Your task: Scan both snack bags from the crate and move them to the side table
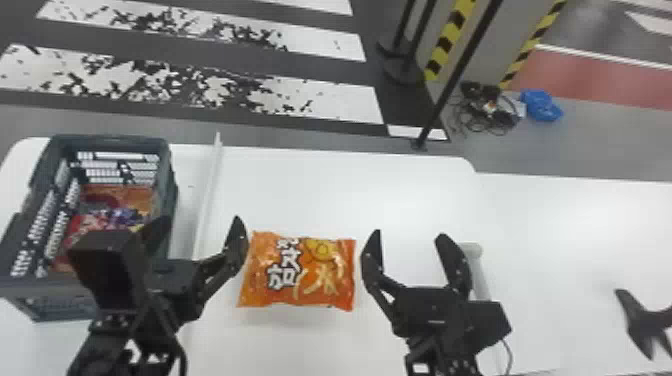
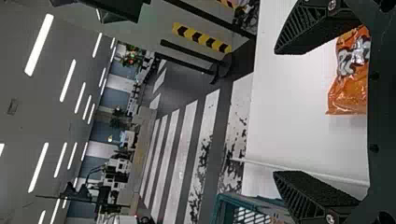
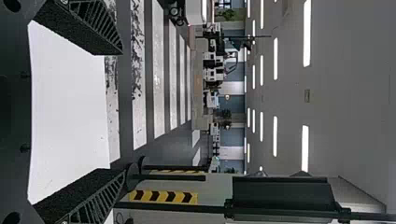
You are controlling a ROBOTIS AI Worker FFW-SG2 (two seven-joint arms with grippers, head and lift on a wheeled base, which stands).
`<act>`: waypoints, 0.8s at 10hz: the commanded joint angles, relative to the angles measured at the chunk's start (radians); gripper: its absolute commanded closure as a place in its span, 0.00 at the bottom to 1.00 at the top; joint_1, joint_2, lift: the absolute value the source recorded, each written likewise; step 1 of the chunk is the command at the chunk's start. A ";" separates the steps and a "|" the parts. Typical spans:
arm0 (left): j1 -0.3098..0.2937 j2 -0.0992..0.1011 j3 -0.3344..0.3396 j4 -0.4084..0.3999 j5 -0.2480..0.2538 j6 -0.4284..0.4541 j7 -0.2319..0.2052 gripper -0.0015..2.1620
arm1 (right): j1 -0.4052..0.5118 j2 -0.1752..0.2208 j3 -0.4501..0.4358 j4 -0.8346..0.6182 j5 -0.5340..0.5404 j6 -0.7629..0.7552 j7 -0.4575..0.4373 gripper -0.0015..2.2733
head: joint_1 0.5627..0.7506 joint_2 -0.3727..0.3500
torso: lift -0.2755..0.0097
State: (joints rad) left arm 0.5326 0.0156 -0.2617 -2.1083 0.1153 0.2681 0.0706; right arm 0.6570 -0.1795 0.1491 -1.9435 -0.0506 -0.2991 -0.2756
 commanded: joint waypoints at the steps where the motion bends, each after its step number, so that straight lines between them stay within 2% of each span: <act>1: 0.023 0.015 0.038 -0.021 -0.026 -0.033 0.000 0.04 | -0.010 0.008 -0.008 0.014 0.002 0.010 0.013 0.00 | 0.70 0.23 | 0.86; 3: 0.064 0.032 0.114 -0.033 -0.052 -0.140 -0.025 0.04 | -0.040 0.025 -0.031 0.008 -0.015 0.157 0.055 0.00 | 0.70 0.31 | 0.86; 4: 0.082 0.043 0.156 -0.038 -0.065 -0.204 -0.043 0.04 | -0.059 0.031 -0.043 -0.012 -0.040 0.289 0.070 0.00 | 0.70 0.35 | 0.86; 6: 0.113 0.061 0.223 -0.042 -0.043 -0.272 -0.088 0.04 | -0.088 0.046 -0.079 -0.054 -0.110 0.507 0.147 0.01 | 0.70 0.42 | 0.86; 8: 0.133 0.070 0.245 -0.038 -0.016 -0.290 -0.111 0.04 | -0.119 0.054 -0.138 -0.112 -0.176 0.734 0.197 0.02 | 0.70 0.48 | 0.86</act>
State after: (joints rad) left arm 0.6622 0.0838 -0.0205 -2.1487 0.0935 -0.0197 -0.0419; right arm 0.5441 -0.1266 0.0265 -2.0401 -0.2098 0.3846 -0.0714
